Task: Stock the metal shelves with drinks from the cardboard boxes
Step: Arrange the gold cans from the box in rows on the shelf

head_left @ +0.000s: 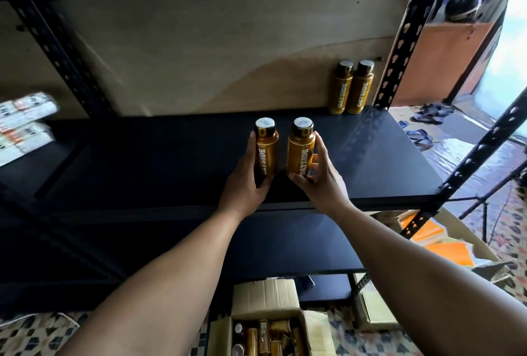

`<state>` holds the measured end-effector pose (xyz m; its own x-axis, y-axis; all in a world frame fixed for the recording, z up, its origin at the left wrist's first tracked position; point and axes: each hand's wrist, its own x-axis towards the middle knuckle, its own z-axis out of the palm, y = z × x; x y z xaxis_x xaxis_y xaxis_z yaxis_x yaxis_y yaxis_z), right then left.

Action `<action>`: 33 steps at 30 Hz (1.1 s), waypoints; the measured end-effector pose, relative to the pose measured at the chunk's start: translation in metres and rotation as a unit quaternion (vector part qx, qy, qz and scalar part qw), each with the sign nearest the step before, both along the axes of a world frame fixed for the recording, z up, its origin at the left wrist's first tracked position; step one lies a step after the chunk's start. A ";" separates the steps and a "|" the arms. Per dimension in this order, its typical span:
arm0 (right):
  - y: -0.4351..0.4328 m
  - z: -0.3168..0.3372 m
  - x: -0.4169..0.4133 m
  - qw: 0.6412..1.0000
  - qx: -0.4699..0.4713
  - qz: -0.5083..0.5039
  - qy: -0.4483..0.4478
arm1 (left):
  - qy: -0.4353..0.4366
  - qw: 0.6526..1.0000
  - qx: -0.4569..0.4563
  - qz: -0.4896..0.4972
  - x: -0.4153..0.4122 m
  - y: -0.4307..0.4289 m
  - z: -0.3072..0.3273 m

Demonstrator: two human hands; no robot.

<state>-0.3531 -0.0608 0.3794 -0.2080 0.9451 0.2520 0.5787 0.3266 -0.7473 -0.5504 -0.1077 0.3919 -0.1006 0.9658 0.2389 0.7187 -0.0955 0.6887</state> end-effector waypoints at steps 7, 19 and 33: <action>-0.002 -0.001 0.003 1.000 0.006 0.017 0.021 | 0.003 1.000 0.017 -0.013 -0.001 -0.002 -0.002; 0.000 -0.004 -0.006 0.998 0.020 0.008 -0.052 | 0.018 0.999 0.029 -0.024 0.001 0.002 -0.001; 0.054 0.003 -0.018 0.998 0.027 -0.010 -0.054 | 0.030 0.999 0.026 -0.011 0.000 0.060 0.005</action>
